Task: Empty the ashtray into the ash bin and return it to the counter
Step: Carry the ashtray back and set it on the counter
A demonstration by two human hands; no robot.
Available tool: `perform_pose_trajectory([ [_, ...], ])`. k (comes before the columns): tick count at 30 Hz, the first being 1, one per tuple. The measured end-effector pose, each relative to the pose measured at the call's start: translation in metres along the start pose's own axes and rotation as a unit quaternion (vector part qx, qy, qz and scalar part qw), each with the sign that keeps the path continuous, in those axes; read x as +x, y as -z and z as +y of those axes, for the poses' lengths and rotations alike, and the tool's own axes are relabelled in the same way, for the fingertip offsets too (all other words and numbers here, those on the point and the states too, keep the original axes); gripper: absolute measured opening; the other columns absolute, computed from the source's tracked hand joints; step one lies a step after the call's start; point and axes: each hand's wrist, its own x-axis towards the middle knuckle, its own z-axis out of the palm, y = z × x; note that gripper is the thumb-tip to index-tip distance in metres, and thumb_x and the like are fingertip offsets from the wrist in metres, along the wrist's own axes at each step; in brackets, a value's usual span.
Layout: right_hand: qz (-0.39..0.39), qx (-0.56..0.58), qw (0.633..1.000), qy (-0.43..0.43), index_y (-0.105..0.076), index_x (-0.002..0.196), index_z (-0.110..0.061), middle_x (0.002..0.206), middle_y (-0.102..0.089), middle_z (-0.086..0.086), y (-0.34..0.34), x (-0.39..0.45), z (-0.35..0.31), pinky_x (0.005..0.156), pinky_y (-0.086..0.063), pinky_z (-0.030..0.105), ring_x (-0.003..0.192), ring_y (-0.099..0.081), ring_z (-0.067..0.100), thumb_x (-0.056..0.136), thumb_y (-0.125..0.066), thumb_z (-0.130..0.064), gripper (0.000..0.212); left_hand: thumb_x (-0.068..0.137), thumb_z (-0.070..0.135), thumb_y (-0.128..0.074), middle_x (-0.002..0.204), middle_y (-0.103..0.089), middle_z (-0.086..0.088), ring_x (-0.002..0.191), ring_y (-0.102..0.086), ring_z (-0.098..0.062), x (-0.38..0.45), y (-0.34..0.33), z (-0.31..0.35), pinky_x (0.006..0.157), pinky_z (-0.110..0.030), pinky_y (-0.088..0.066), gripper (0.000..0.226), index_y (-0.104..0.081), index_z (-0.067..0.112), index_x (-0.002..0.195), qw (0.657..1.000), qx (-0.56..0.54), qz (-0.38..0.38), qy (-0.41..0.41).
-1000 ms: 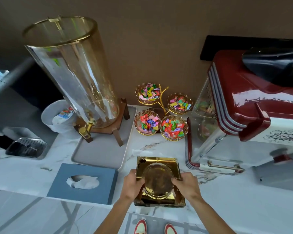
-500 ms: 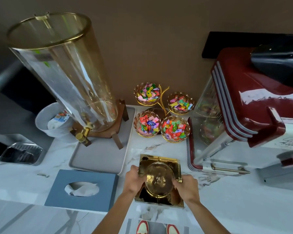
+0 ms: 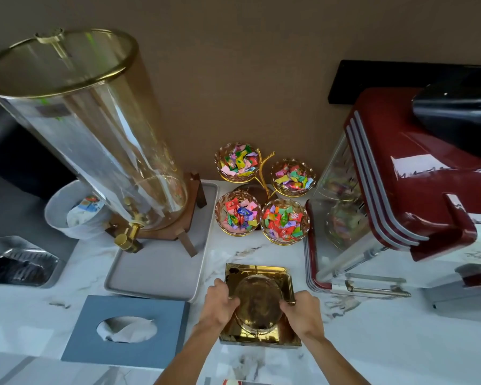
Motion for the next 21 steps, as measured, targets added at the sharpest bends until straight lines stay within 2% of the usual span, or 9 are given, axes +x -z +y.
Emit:
perform_pose_trajectory([
  [3, -0.015, -0.017, 1.000, 0.005, -0.065, 0.081, -0.004, 0.078, -0.066, 0.008, 0.002, 0.002, -0.003, 0.051, -0.040, 0.020, 0.069, -0.063, 0.020, 0.093, -0.069, -0.027, 0.027, 0.094, 0.020, -0.068, 0.101, -0.060, -0.007, 0.095, -0.068, -0.022, 0.003, 0.000, 0.000, 0.077, -0.027, -0.061, 0.027, -0.044, 0.013, 0.105, 1.000, 0.010, -0.005, 0.005],
  [8, -0.022, -0.026, 0.999, 0.003, -0.061, 0.077, -0.009, 0.071, -0.061, 0.002, 0.003, 0.006, -0.003, 0.046, -0.035, 0.015, 0.063, -0.060, 0.014, 0.093, -0.068, -0.027, 0.026, 0.095, 0.021, -0.066, 0.105, -0.061, -0.005, 0.096, -0.068, -0.019, 0.007, -0.001, 0.002, 0.074, -0.020, -0.056, 0.030, -0.048, 0.011, 0.117, 0.999, 0.036, -0.013, 0.000],
  [12, -0.030, -0.034, 0.999, 0.000, -0.059, 0.075, -0.012, 0.068, -0.059, -0.001, 0.004, 0.010, -0.004, 0.048, -0.040, 0.015, 0.063, -0.062, 0.011, 0.093, -0.069, -0.028, 0.026, 0.094, 0.020, -0.066, 0.113, -0.066, -0.011, 0.101, -0.069, -0.023, 0.008, -0.001, 0.005, 0.081, -0.027, -0.059, 0.031, -0.051, 0.007, 0.118, 0.998, 0.063, -0.017, -0.003],
  [17, -0.030, -0.056, 0.998, 0.011, -0.047, 0.066, -0.015, 0.068, -0.056, 0.002, 0.005, 0.013, -0.006, 0.047, -0.038, 0.023, 0.061, -0.055, 0.017, 0.089, -0.073, -0.026, 0.036, 0.092, 0.021, -0.068, 0.115, -0.066, -0.012, 0.105, -0.067, -0.026, 0.010, -0.003, 0.007, 0.088, -0.034, -0.058, 0.033, -0.053, 0.006, 0.117, 0.995, 0.100, -0.007, -0.001],
  [19, -0.034, -0.066, 0.997, 0.012, -0.047, 0.068, -0.014, 0.071, -0.058, 0.004, 0.005, 0.013, -0.008, 0.050, -0.041, 0.027, 0.062, -0.056, 0.018, 0.090, -0.071, -0.023, 0.034, 0.092, 0.025, -0.068, 0.116, -0.066, -0.010, 0.105, -0.067, -0.025, 0.011, -0.006, 0.008, 0.088, -0.033, -0.058, 0.036, -0.053, 0.007, 0.119, 0.994, 0.110, -0.002, -0.001],
  [21, -0.042, -0.080, 0.996, 0.020, -0.051, 0.074, -0.012, 0.079, -0.065, 0.007, 0.006, 0.013, -0.011, 0.055, -0.048, 0.031, 0.067, -0.062, 0.020, 0.090, -0.070, -0.021, 0.026, 0.095, 0.021, -0.064, 0.118, -0.067, -0.011, 0.106, -0.067, -0.025, 0.012, -0.007, 0.008, 0.090, -0.033, -0.058, 0.033, -0.053, 0.006, 0.122, 0.993, 0.121, 0.002, -0.002],
])
